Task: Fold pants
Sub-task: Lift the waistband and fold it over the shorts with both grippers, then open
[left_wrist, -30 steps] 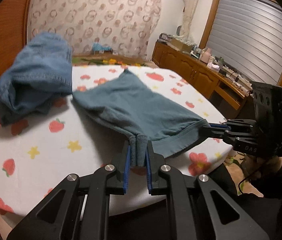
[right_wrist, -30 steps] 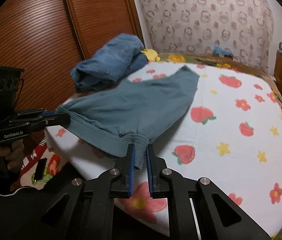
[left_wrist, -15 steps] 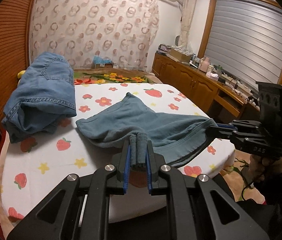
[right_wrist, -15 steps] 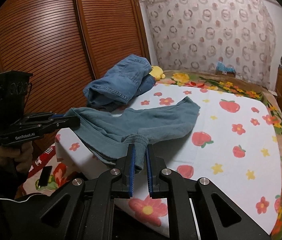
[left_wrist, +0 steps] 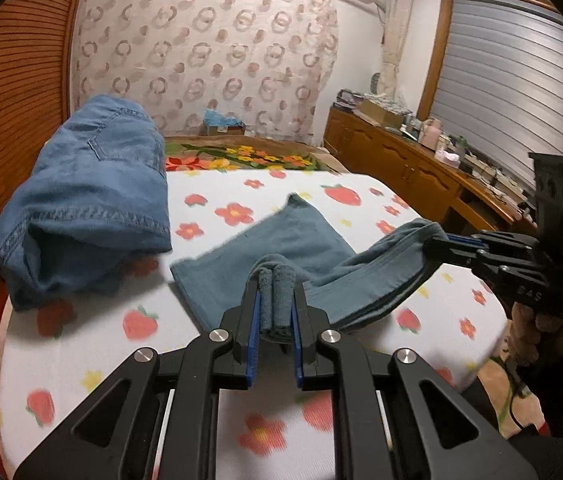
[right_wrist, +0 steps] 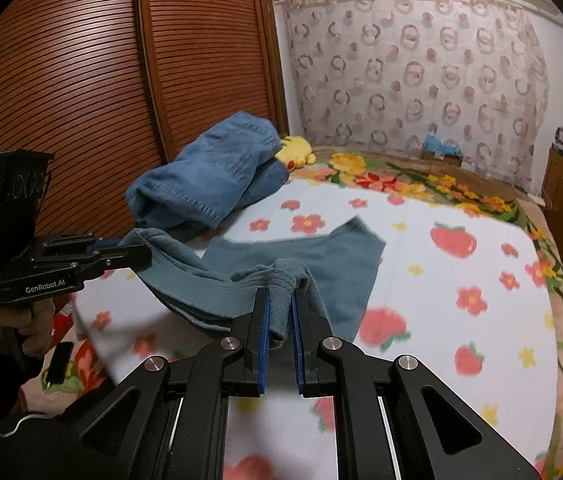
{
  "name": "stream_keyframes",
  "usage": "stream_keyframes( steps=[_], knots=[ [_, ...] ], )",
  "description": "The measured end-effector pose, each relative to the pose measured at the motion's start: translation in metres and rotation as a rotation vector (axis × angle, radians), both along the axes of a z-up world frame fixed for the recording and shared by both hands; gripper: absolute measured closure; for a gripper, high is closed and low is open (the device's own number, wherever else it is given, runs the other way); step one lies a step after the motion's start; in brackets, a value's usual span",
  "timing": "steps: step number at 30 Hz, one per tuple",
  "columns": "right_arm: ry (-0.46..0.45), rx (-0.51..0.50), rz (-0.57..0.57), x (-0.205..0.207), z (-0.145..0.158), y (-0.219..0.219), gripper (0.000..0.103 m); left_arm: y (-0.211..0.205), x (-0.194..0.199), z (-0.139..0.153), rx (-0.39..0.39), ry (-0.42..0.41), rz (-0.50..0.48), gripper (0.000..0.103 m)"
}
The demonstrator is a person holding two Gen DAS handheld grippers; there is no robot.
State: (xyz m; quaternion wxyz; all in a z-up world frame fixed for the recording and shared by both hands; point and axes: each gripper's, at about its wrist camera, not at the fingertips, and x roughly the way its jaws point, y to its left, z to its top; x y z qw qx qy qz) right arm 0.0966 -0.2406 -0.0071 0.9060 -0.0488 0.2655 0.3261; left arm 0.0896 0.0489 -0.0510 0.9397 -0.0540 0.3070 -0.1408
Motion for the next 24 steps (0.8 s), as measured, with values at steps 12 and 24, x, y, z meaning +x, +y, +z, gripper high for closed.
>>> stream_keyframes(
  steps=[12,24],
  knots=[
    [-0.018,-0.039,-0.041,0.056,-0.006,0.034,0.093,0.004,0.044,-0.004,0.038,0.014,0.057,0.089],
    [0.068,-0.044,-0.064,0.093,-0.023,0.048,0.087,0.005,0.055,-0.022,0.066,0.082,0.070,0.077]
  ],
)
